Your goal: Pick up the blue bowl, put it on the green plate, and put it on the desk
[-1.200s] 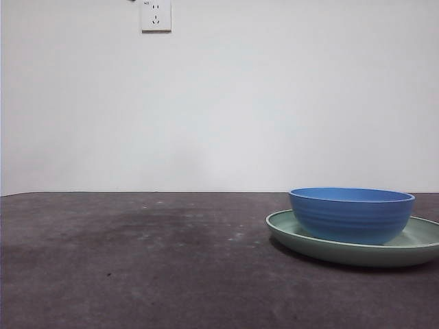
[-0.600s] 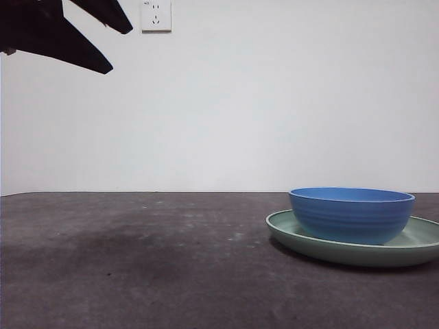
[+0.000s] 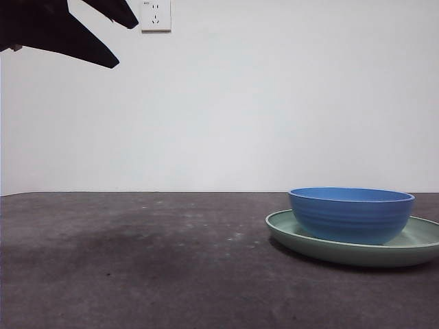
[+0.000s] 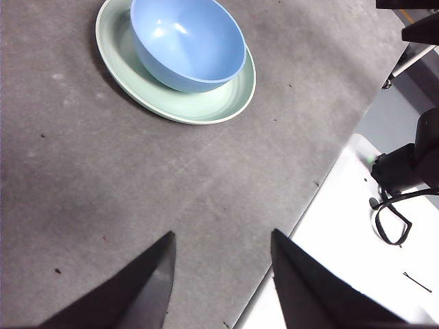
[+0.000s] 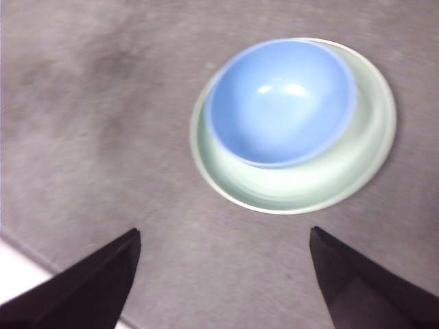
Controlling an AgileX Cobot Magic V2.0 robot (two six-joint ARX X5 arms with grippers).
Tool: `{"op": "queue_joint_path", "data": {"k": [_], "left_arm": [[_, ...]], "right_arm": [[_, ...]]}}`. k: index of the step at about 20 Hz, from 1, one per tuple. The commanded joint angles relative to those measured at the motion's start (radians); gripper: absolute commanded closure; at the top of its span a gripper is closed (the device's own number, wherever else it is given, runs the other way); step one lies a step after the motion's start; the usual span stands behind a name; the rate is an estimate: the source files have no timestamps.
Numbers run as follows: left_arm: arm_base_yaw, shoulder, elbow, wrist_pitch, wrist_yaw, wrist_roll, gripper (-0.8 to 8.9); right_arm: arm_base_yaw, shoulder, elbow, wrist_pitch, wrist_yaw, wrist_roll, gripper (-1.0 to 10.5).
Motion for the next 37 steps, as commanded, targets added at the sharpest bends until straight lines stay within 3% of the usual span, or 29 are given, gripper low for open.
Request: {"op": "queue_joint_path", "data": {"k": [1,4,8,13,16,18,24,34,37], "left_arm": [[-0.008,0.004,0.01,0.005,0.007,0.008,5.93],[-0.008,0.004,0.01,0.005,0.007,0.008,5.93],[-0.008,0.004,0.01,0.005,0.007,0.009,5.93],[-0.008,0.004,0.01,0.005,0.007,0.009,5.93],[-0.008,0.004,0.01,0.005,0.007,0.013,5.92],[-0.008,0.004,0.01,0.005,0.007,0.012,5.92],[-0.008,0.004,0.01,0.005,0.007,0.012,5.92],[-0.008,0.004,0.01,0.005,0.007,0.008,5.92],[-0.008,0.004,0.01,0.005,0.006,0.006,5.92]], "right_arm": [[0.002,0.024,0.02,0.006,0.118,0.113,5.8],[0.001,0.067,0.02,0.027,0.204,0.134,5.8],[-0.02,0.153,0.02,0.088,0.209,0.135,5.8],[-0.087,0.341,0.02,0.167,0.194,0.121,5.8],[-0.126,0.477,0.02,0.251,0.098,0.109,5.9],[-0.136,0.56,0.02,0.32,0.092,0.109,6.3],[-0.137,0.746,0.02,0.443,0.09,0.109,6.4],[-0.137,0.887,0.02,0.544,0.068,0.108,7.7],[-0.137,0.887,0.019,0.556,0.068,0.109,8.6]]}}
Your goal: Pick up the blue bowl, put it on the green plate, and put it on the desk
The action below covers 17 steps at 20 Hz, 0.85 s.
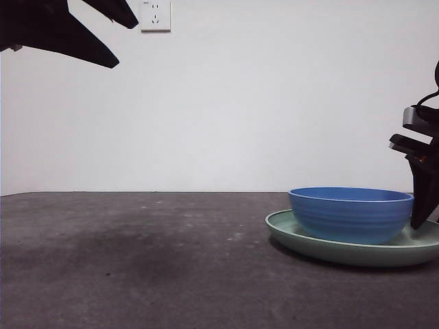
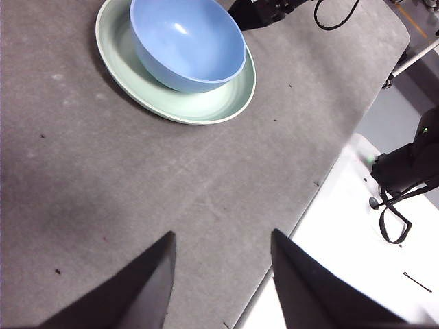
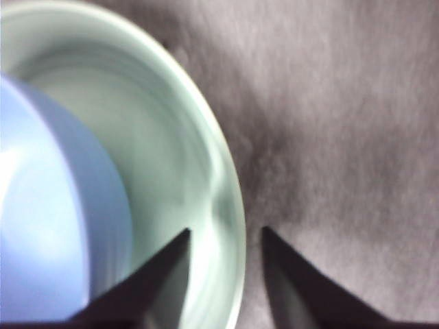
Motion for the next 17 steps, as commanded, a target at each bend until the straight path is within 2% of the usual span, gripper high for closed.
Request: {"op": "queue_joint_path", "data": {"k": [1,4,12,17], "left_arm": [[-0.008,0.004,0.01,0.005,0.006,0.004,5.92],[-0.008,0.004,0.01,0.005,0.006,0.002,5.92],[-0.008,0.004,0.01,0.003,0.006,-0.01,5.93],[-0.008,0.004,0.01,-0.002,0.006,-0.014,5.92]], "right_arm": [[-0.002,0.015,0.019,0.005,-0.001,-0.007,8.6],[-0.003,0.015,0.019,0.004,-0.001,-0.006,9.1],[-0.003,0.015,0.019,0.003,0.006,0.005,9.3],[-0.003,-0.007,0.019,0.012,-0.039,0.027,9.3]]}}
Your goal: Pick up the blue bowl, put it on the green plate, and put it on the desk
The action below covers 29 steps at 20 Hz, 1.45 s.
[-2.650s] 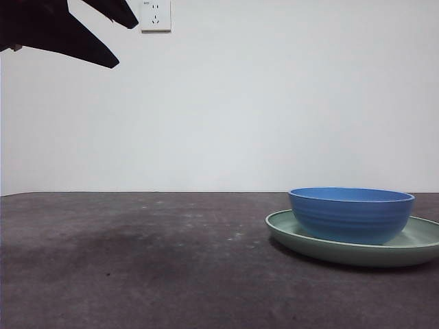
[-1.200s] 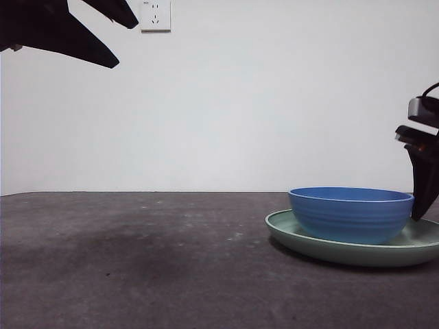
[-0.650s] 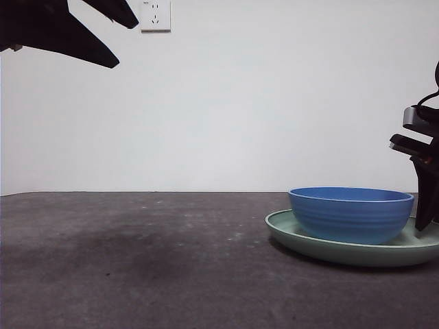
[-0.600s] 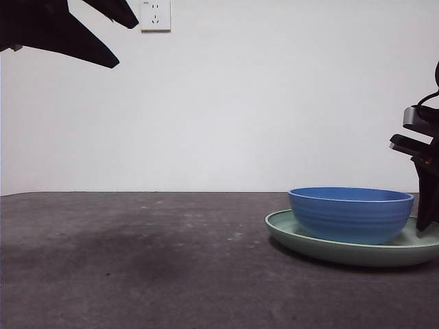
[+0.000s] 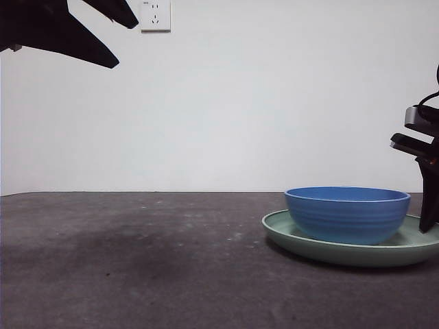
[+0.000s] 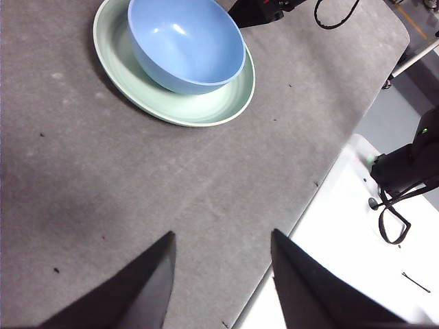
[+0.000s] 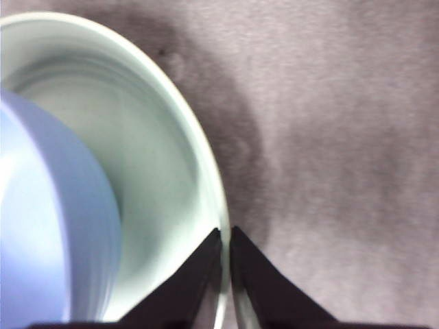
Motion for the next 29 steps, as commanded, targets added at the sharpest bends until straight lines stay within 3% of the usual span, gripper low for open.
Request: {"op": "queue_joint_path", "data": {"k": [1,6,14,22,29], "left_arm": [[-0.008,0.004,0.01,0.0,0.006,-0.006,5.92],[-0.008,0.004,0.01,0.001,0.006,-0.006,5.92],[-0.008,0.004,0.01,0.003,0.006,-0.006,5.92],[-0.008,0.004,0.01,0.002,0.006,-0.006,5.92],[-0.008,0.004,0.01,0.0,0.006,-0.002,5.92]], "right_arm": [[0.002,-0.019,0.019,0.01,-0.016,0.02,9.3],[0.002,-0.1,0.019,0.013,-0.057,0.05,9.3],[0.053,-0.159,0.021,0.073,-0.139,0.163,9.3],[0.249,-0.139,0.021,0.204,-0.074,0.287,9.3],[0.355,-0.03,0.021,0.303,-0.021,0.365,9.3]]}}
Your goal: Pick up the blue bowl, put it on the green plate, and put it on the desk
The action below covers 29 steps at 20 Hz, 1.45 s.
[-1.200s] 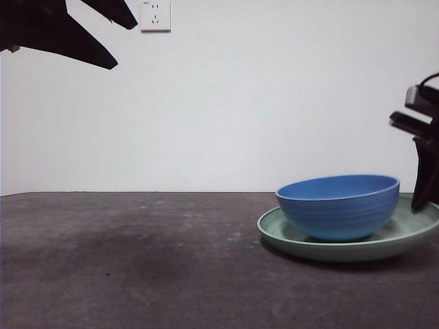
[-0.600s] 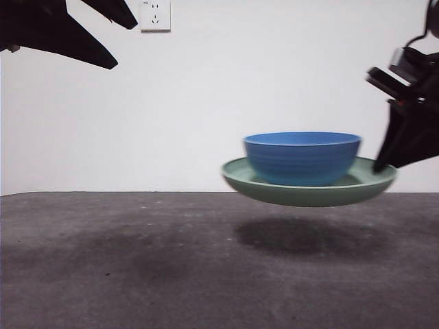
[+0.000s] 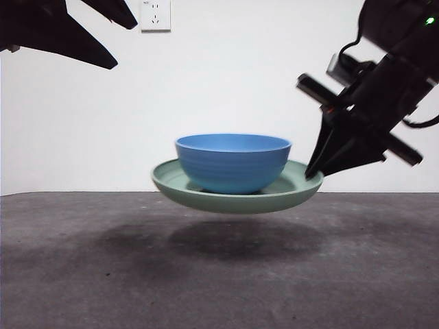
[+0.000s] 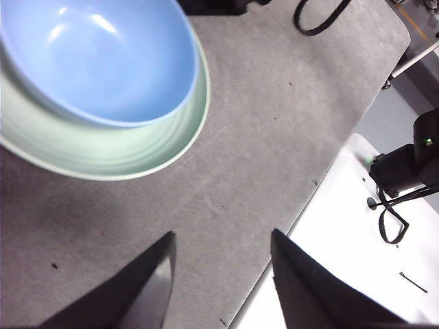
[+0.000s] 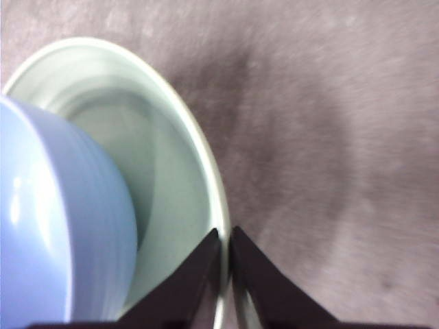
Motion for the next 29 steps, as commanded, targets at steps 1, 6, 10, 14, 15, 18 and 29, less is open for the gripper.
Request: {"op": "queue_joint_path", "data": {"k": [1,6,10,14,15,18,29], "left_arm": [[-0.007,0.004,0.01,0.004,0.006,0.005,5.92],[-0.007,0.004,0.01,-0.004,0.006,0.005,5.92],[-0.007,0.004,0.01,-0.012,0.006,0.005,5.92],[-0.007,0.004,0.01,-0.018,0.006,0.005,5.92],[-0.007,0.004,0.01,-0.017,0.006,0.005,5.92],[-0.007,0.004,0.01,-0.017,0.006,0.005,5.92],[-0.007,0.004,0.01,-0.017,0.006,0.005,5.92]], "right_arm": [[0.021,0.052,0.021,0.036,0.001,0.044,9.3],[0.047,0.147,0.021,0.108,0.017,0.077,9.3],[0.056,0.206,0.021,0.118,0.019,0.078,9.3],[0.056,0.224,0.021,0.118,0.019,0.072,9.3],[0.056,0.223,0.021,0.117,0.019,0.071,9.3],[0.056,0.221,0.021,0.118,0.019,0.071,9.1],[0.053,0.013,0.021,0.03,0.082,0.003,7.7]]}}
